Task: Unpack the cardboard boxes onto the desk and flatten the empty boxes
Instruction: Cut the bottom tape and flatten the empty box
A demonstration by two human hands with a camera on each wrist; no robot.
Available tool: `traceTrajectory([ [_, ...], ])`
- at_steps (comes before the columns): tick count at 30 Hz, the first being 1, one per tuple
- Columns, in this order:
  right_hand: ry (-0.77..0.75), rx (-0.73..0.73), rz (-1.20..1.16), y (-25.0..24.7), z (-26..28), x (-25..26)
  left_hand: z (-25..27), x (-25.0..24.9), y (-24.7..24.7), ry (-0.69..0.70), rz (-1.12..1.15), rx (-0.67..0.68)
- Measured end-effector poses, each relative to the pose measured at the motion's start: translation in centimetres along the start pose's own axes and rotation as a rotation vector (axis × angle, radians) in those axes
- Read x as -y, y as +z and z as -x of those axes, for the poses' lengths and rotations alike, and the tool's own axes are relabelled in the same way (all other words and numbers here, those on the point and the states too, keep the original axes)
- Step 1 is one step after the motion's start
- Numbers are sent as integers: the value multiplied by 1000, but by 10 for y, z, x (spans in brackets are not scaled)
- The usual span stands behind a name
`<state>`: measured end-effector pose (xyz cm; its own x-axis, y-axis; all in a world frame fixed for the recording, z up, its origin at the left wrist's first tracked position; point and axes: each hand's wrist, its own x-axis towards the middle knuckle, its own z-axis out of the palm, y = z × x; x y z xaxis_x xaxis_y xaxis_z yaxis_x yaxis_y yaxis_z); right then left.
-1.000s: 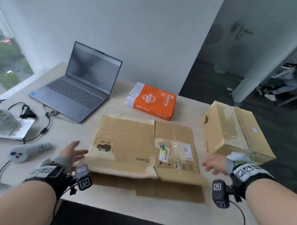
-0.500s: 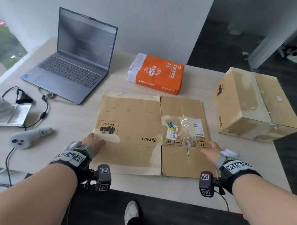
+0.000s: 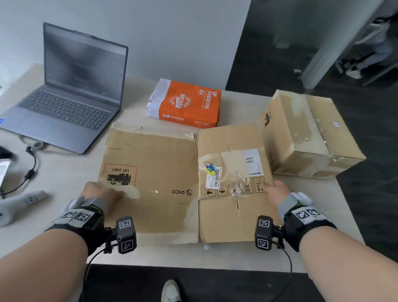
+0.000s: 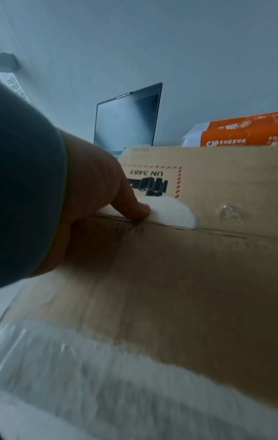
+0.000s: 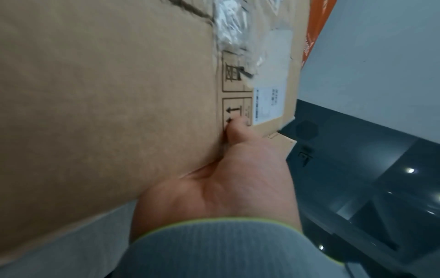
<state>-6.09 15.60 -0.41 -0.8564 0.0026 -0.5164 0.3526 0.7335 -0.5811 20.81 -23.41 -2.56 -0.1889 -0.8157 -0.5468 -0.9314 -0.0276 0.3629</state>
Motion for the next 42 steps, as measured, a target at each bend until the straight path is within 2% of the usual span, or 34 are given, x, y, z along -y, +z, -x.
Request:
traceTrajectory([
  [4, -151, -126, -124, -34, 12, 9, 24, -23, -10, 85, 228, 15],
  [9, -261, -333, -350, -96, 30, 12, 64, -88, -12, 309, 451, -14],
  [11, -265, -394, -410, -116, 35, 9, 83, -115, -10, 374, 476, -23],
  [15, -220, -493, -511, -181, 37, -18, 131, -180, 5, 591, 410, -36],
  [20, -201, -623, -648, -271, 33, -87, 215, -277, 50, 845, 355, -91],
  [26, -30, -825, -731, -384, 20, -227, 362, -387, 176, 1172, 347, -29],
  [30, 204, -906, -737, -439, 19, -340, 454, -442, 284, 1352, 89, 82],
  [31, 231, -887, -740, -441, 19, -357, 466, -446, 296, 1354, 29, 107],
  [33, 328, -912, -741, -456, 29, -409, 502, -459, 352, 1381, -71, 165],
  [37, 439, -996, -781, -466, 38, -468, 544, -471, 425, 1405, -133, 271],
  [39, 486, -1044, -799, -477, 38, -494, 566, -482, 465, 1404, -176, 274],
  [42, 531, -962, -787, -486, 26, -513, 575, -488, 497, 1355, -348, 188],
])
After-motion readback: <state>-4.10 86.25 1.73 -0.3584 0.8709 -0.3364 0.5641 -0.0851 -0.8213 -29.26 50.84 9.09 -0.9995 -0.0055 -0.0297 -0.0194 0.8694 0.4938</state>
